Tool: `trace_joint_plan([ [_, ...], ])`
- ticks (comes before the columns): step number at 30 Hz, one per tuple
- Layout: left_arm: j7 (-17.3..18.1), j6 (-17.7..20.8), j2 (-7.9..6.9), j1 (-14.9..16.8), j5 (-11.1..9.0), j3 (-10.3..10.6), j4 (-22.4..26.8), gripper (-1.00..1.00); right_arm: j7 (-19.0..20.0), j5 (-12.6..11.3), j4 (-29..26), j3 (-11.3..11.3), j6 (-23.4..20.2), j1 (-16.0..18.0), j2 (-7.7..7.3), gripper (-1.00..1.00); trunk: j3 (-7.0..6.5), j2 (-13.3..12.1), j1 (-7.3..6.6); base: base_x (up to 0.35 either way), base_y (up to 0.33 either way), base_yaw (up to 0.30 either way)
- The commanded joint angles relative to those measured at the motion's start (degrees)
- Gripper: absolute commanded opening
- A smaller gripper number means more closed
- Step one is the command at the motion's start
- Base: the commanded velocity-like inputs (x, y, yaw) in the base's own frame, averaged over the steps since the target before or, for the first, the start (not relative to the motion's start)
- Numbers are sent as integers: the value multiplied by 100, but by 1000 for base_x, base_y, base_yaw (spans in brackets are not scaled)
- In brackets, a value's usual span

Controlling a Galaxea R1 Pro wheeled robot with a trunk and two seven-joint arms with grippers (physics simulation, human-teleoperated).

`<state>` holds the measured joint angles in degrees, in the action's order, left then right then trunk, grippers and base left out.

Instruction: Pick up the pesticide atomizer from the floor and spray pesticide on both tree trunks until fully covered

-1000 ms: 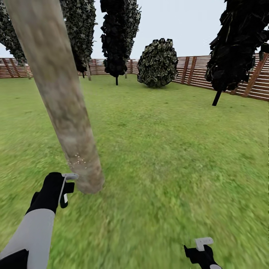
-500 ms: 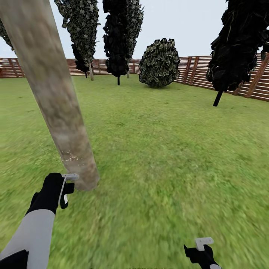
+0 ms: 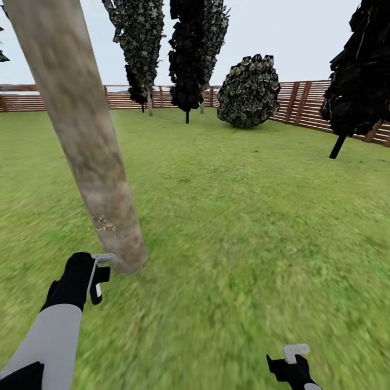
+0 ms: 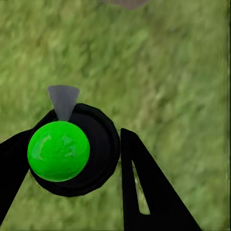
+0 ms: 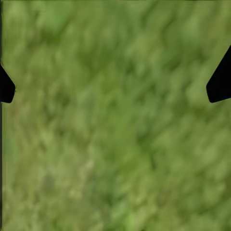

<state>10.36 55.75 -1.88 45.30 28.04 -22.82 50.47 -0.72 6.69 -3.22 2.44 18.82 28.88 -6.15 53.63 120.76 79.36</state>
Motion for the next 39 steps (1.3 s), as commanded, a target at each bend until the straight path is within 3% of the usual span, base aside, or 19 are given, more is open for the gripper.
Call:
trace_joint_plan([
  [1, 62, 15, 20, 5, 73, -16, 7, -100, -7, 58, 5, 28, 16, 3, 0, 100, 5, 2, 2, 239, -188, 7],
  [7, 31, 11, 26, 3, 87, -15, 7, -100, -5, 57, 5, 28, 17, 3, 0, 100, 5, 2, 2, 255, -174, 1],
  [11, 43, -6, -122, -226, 101, -61, 50, -100, -7, 56, 0, 26, 16, 3, 6, 100, 5, 2, 2, 278, -161, 88],
  [13, 65, -33, -265, -407, 90, -64, 74, -100, -7, 58, -3, 21, 23, 3, 8, 100, 5, 2, 2, 279, -157, 242],
  [15, 65, -131, -288, -469, 89, -66, 30, -100, -7, 60, -3, 17, 24, 3, 14, 100, 5, 2, 2, 226, -136, 269],
  [19, 45, -373, -236, -670, 72, -54, 6, -100, -7, 59, 1, 13, 25, 3, 25, 100, 5, 2, 2, 58, -35, 234],
  [25, 60, -557, -228, -697, 70, -79, 96, -100, -7, 55, 5, 19, 33, 3, 11, 100, 5, 2, 2, 89, -71, 31],
  [27, 60, -606, -165, -698, 67, -68, 98, -100, -7, 53, 1, 20, 34, 3, 9, 100, 5, 2, 2, 216, -187, 2],
  [28, 57, -629, -30, -698, 70, -43, 102, -100, -7, 54, 3, 21, 34, 3, 2, 100, 5, 2, 2, 165, -227, 0],
  [29, 60, -632, -10, -698, 66, -36, 103, -100, -7, 54, 7, 20, 34, 3, 1, 100, 5, 2, 2, 89, -251, 0],
  [39, 72, -627, 7, -698, 69, -76, 109, -100, -7, 58, 22, 20, 34, 3, 9, 100, 5, 2, 2, -29, -273, 0],
])
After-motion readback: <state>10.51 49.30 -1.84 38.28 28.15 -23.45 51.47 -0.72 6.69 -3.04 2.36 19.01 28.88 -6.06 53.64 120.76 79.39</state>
